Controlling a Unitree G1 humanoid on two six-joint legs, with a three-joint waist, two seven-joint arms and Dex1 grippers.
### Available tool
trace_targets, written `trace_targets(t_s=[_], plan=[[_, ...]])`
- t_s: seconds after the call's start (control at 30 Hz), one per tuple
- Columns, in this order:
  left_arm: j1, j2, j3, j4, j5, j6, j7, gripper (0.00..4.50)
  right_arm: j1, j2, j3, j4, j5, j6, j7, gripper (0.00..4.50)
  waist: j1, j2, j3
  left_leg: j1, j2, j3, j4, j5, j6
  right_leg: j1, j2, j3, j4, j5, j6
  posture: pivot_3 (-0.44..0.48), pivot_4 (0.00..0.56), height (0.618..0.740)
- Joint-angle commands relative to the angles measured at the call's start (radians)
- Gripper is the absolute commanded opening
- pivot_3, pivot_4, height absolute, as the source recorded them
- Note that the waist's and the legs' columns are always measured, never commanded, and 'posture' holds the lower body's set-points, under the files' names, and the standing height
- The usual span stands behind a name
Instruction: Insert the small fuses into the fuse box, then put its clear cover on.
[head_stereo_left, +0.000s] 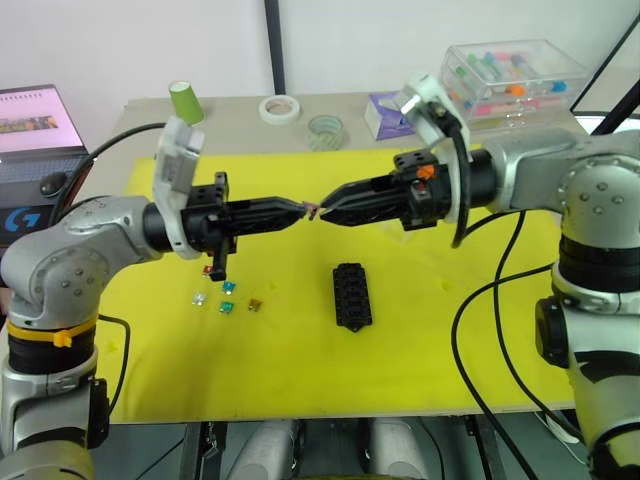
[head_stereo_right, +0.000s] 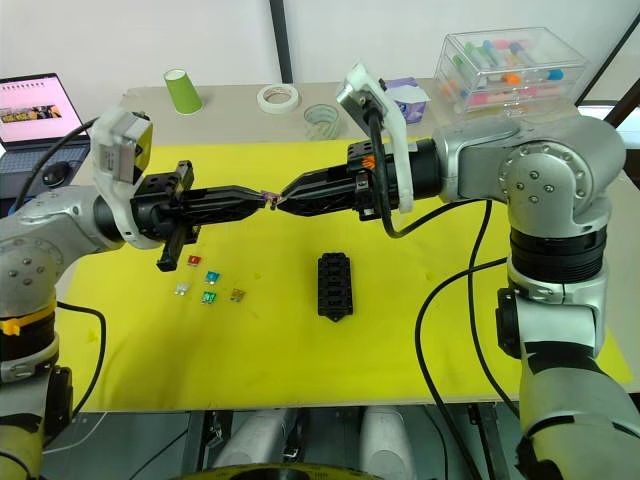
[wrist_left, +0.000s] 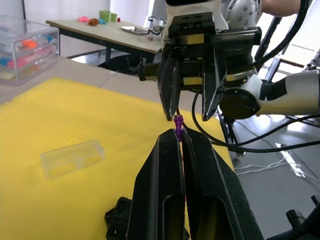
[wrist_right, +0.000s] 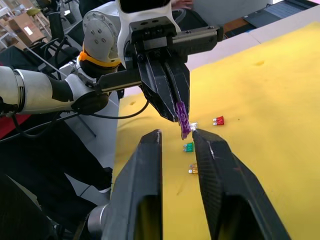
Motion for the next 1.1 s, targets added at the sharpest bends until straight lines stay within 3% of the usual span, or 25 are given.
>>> trace_targets(t_s=[0.03, 0.87, 0.97, 1.03, 1.1], plan=[[-0.004, 0.005, -0.002, -0.029, -0.002, -0.015, -0.002, 0.0, -0.013, 0.001, -0.008, -0.031, 0.019, -0.017, -0.002, 1.22, 0.0, 0.0, 0.0, 0.0, 0.0, 0.0, 0.0, 0.0, 0.0, 0.0, 0.0, 0.0, 0.0, 0.0, 0.0, 0.0, 0.15, 0.74], [-0.003, 0.006, -0.017, -0.031, 0.005, -0.022, -0.001, 0.0, -0.003, -0.003, 0.027, -0.04, 0.012, -0.055, 0.005, 1.22, 0.0, 0.0, 0.0, 0.0, 0.0, 0.0, 0.0, 0.0, 0.0, 0.0, 0.0, 0.0, 0.0, 0.0, 0.0, 0.0, 0.15, 0.74], [-0.006, 0.008, -0.019, -0.03, 0.008, -0.022, -0.004, 0.0, -0.006, -0.003, 0.029, -0.04, 0.012, -0.057, 0.005, 0.68, 0.0, 0.0, 0.0, 0.0, 0.0, 0.0, 0.0, 0.0, 0.0, 0.0, 0.0, 0.0, 0.0, 0.0, 0.0, 0.0, 0.15, 0.74], [-0.008, 0.007, -0.021, -0.029, 0.01, -0.022, -0.006, 0.0, -0.006, -0.003, 0.03, -0.04, 0.011, -0.058, 0.006, 0.01, 0.0, 0.0, 0.0, 0.0, 0.0, 0.0, 0.0, 0.0, 0.0, 0.0, 0.0, 0.0, 0.0, 0.0, 0.0, 0.0, 0.15, 0.74], [-0.009, 0.007, -0.024, -0.027, 0.013, -0.024, -0.008, 0.0, -0.004, -0.006, 0.033, -0.042, 0.01, -0.061, 0.01, 0.01, 0.0, 0.0, 0.0, 0.0, 0.0, 0.0, 0.0, 0.0, 0.0, 0.0, 0.0, 0.0, 0.0, 0.0, 0.0, 0.0, 0.15, 0.74]])
